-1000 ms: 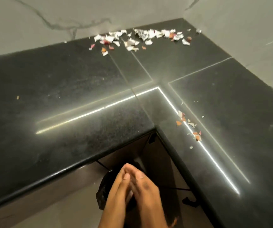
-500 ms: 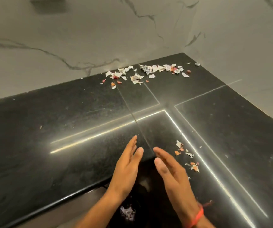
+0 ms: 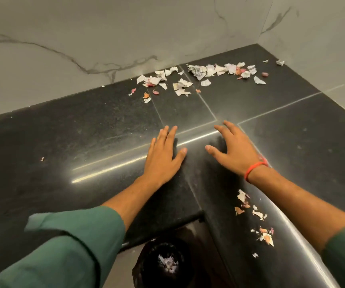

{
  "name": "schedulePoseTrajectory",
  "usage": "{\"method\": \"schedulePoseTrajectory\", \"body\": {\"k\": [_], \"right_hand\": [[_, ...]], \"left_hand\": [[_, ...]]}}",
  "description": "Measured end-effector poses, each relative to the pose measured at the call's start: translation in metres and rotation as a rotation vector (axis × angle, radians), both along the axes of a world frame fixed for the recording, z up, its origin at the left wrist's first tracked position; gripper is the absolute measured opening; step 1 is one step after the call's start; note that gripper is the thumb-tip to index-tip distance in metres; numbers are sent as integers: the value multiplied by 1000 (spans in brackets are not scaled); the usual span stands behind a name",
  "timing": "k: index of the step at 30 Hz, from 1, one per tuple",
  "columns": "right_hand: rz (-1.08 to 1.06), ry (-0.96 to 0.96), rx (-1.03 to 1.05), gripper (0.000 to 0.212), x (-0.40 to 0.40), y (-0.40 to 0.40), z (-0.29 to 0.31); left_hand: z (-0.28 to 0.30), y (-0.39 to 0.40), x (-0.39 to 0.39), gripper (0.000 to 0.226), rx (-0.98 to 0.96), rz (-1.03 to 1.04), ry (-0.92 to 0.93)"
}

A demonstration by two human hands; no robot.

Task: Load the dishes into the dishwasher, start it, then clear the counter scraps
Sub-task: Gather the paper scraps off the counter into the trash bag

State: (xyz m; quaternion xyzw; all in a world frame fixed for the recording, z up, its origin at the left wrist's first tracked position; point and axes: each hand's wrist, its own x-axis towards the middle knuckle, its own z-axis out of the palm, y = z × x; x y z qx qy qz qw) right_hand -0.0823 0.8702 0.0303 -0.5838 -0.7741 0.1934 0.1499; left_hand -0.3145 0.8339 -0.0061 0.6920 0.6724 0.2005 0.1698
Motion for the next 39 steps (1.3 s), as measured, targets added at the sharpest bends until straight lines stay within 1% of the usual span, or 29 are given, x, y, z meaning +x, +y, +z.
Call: {"method": "schedulePoseTrajectory", "body": {"k": [2, 3, 5, 8, 13, 15, 17, 19, 20, 21, 23, 25, 28, 31, 33, 35, 39], "right_hand": [[43, -61, 36, 73, -7, 16, -6], [60, -81, 42, 73, -13, 22, -8], [76, -97, 22, 73, -23, 35, -12], [32, -74, 2, 72, -30, 47, -20], [0, -163, 114, 63, -36, 48, -36], [-14, -171, 120, 62, -37, 47, -35], [-25, -178, 123, 63, -38, 50, -36], [-25, -182, 113, 63, -40, 49, -36], [-26, -178, 107, 63, -41, 50, -35], [-27, -175, 107, 63, -40, 50, -33], [-26, -174, 101, 63, -39, 51, -30], [-30, -166, 93, 64, -38, 52, -30], [-36, -151, 77, 65, -37, 52, -31], [-43, -135, 81, 67, -34, 52, -32], [-48, -123, 83, 69, -33, 52, -33], [-49, -117, 83, 72, -33, 52, -33], [-73, -76, 56, 82, -33, 53, -33]], "left_hand": [[-9, 2, 3, 72, 24, -3, 112], [-10, 2, 3, 71, 29, 6, 130], [-8, 2, 3, 70, 57, 19, 123], [-9, 4, 2, 71, 57, 4, 116], [-5, 5, 0, 69, 26, -21, 69], [-3, 3, -3, 68, 12, -21, -7], [-2, 0, -6, 64, 12, 18, -163], [4, 5, -12, 55, 37, 26, -364], [6, 16, -19, 48, 75, -5, -432], [8, 31, -27, 42, 131, -46, -451], [11, 81, -50, 34, 271, -77, -383], [10, 145, -80, 37, 314, 9, -318], [11, 231, -124, 48, 218, 181, -215], [2, 276, -146, 50, 99, 222, -122], [-5, 287, -145, 50, 90, 229, -30], [-7, 289, -142, 52, 84, 165, 45], [-2, 268, -125, 60, 16, -181, 100]]}}
